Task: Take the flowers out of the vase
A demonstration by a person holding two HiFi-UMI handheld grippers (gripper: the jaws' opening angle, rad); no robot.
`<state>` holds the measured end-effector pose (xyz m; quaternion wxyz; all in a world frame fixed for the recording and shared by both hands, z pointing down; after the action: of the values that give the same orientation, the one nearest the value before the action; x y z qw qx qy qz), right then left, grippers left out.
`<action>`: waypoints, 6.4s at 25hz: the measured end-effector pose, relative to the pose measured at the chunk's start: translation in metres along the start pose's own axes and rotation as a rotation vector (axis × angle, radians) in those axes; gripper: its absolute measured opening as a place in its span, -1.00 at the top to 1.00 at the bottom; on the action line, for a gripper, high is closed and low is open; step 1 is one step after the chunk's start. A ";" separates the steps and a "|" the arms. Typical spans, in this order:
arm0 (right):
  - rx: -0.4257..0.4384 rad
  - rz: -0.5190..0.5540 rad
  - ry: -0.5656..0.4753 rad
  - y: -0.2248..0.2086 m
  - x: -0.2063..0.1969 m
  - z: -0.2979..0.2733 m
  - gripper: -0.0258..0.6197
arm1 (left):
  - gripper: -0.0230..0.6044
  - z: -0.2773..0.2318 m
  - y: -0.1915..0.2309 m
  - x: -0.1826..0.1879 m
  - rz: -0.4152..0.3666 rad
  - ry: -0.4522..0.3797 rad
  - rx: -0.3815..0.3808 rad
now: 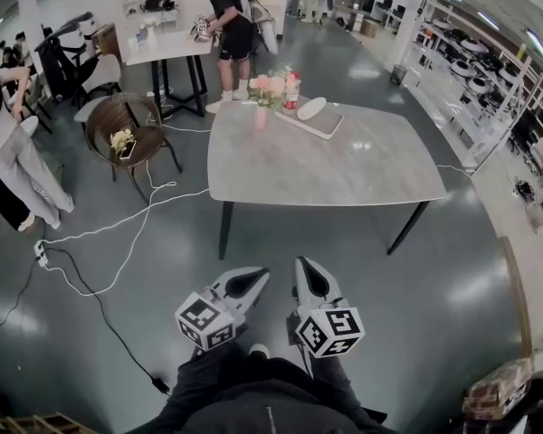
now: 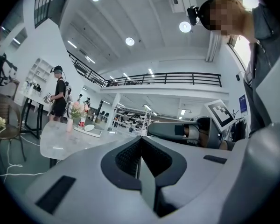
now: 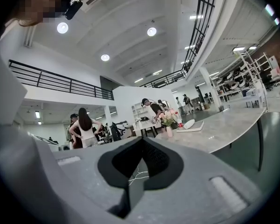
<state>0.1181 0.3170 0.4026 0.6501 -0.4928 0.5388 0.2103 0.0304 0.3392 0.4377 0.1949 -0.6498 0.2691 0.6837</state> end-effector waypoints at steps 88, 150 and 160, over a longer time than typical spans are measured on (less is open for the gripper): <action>0.014 -0.037 0.130 -0.214 0.086 -0.509 0.92 | 0.92 -0.287 0.461 0.023 0.053 0.069 0.121; 0.142 0.301 0.057 -0.275 0.032 -0.741 0.48 | 0.92 -0.326 0.633 -0.047 0.203 0.116 0.334; 0.118 0.313 0.058 -0.272 0.042 -0.739 0.73 | 0.92 -0.323 0.632 -0.042 0.193 0.105 0.318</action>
<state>-0.0139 -0.4510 0.5255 0.6216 -0.3698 0.6387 0.2626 -0.1027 -0.3504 0.5482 0.2144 -0.6168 0.4443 0.6134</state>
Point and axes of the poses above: the fingertips, and each gripper's own axes: z backward along the fingers, y to its left, x out of its top, the point moved 2 cm from there along z, backward along the fingers, and after that the axes turned 8 degrees about -z, right-handed, at the moved point
